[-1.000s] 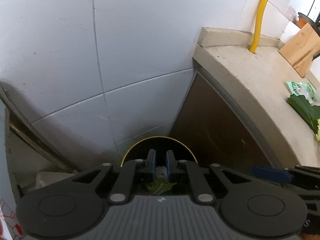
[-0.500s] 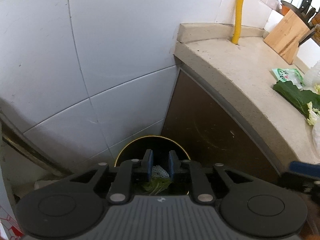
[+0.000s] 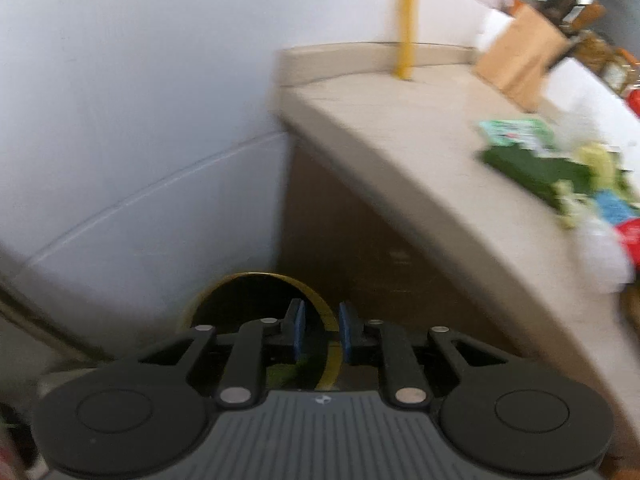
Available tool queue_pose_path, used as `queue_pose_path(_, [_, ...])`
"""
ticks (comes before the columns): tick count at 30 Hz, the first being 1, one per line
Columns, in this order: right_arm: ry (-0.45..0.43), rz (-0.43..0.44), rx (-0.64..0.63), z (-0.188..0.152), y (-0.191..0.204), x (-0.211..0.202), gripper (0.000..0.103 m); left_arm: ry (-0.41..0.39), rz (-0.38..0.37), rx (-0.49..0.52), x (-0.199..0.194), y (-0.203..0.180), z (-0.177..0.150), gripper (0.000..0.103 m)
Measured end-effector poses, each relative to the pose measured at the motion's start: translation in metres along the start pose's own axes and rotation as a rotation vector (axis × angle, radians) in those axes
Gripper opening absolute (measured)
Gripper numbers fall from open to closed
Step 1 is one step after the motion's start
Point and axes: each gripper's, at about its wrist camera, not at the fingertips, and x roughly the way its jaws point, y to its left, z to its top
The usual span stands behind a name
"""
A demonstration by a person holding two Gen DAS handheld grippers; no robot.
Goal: Collect trash
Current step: 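Move both tools back up to the vegetable pile on the counter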
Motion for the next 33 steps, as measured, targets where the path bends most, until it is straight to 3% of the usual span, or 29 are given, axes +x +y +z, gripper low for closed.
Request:
queue_pose_path(3, [-0.027, -0.015, 0.003, -0.001, -0.017, -0.011, 0.051, -0.016, -0.079, 0.064, -0.005, -0.044, 0.006, 0.014])
queue_pose_path(6, [-0.067, -0.034, -0.006, 0.003, -0.031, -0.021, 0.051, -0.037, -0.149, 0.136, -0.009, -0.083, 0.014, 0.024])
queue_pose_path(9, [-0.094, -0.062, 0.003, 0.006, -0.047, -0.025, 0.051, -0.044, -0.221, 0.169, -0.008, -0.112, 0.025, 0.026])
queue_pose_path(17, [-0.12, -0.071, -0.001, 0.016, -0.079, -0.024, 0.05, -0.004, -0.383, 0.133, 0.009, -0.163, 0.06, 0.026])
queue_pose_path(27, [-0.13, -0.073, -0.071, 0.04, -0.102, -0.002, 0.05, 0.07, -0.373, 0.092, 0.057, -0.19, 0.08, 0.026])
queue_pose_path(33, [-0.096, -0.05, -0.166, 0.069, -0.1, 0.048, 0.05, 0.088, -0.366, 0.055, 0.069, -0.19, 0.084, 0.026])
